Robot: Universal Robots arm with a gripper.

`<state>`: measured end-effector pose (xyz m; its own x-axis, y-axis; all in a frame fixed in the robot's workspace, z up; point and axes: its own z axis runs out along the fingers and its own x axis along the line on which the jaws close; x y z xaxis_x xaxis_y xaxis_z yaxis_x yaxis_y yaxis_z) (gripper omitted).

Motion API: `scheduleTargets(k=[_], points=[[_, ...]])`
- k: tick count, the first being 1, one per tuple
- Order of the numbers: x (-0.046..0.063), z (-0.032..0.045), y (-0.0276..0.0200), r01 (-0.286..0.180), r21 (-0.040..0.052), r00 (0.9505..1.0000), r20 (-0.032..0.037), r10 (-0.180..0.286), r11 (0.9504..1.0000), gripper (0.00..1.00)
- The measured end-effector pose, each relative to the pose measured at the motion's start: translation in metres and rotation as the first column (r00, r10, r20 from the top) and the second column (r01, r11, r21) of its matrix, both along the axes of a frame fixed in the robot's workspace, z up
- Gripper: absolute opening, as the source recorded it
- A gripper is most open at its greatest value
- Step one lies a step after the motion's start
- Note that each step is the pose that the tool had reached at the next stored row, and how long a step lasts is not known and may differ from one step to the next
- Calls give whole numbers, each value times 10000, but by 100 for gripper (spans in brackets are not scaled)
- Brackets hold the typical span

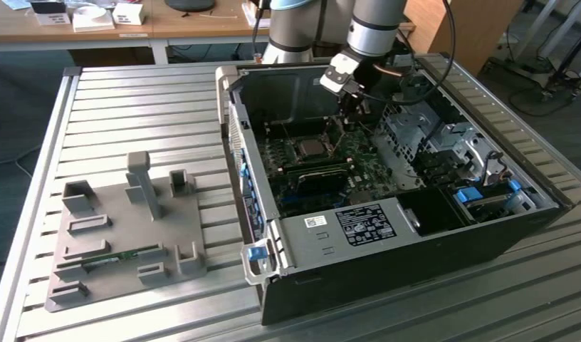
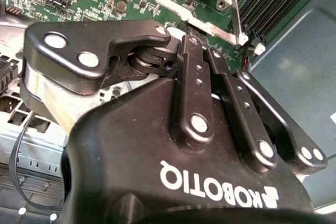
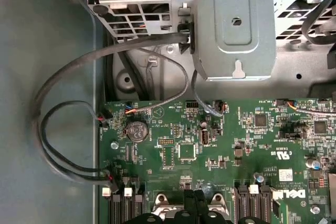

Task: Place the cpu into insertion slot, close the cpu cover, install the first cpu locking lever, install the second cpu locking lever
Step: 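Close the cpu cover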

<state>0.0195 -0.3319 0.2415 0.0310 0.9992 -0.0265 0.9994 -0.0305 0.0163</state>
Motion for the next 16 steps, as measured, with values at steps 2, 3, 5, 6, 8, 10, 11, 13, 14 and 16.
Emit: scheduleTargets(k=[2, 3, 5, 6, 8, 10, 11, 13, 14, 16], points=[[-6, -1, 0, 0, -1, 10000, 0, 0, 10000, 10], [-9, -3, 0, 0, 0, 10000, 0, 0, 10000, 10], [-11, -5, 0, 0, 0, 10000, 0, 0, 10000, 10], [-12, -7, 0, 0, 0, 10000, 0, 0, 10000, 10], [-15, -9, 0, 0, 0, 10000, 0, 0, 10000, 10], [-19, -13, 0, 1, 0, 10000, 0, -1, 10000, 10], [-21, -16, 0, 0, 2, 10000, 1, 0, 10000, 10], [-27, -21, 0, 0, 1, 10000, 0, 0, 10000, 10], [-31, -25, 0, 0, 0, 10000, 0, 0, 10000, 10], [-39, -33, 0, 0, 1, 10000, 0, 0, 10000, 10]])
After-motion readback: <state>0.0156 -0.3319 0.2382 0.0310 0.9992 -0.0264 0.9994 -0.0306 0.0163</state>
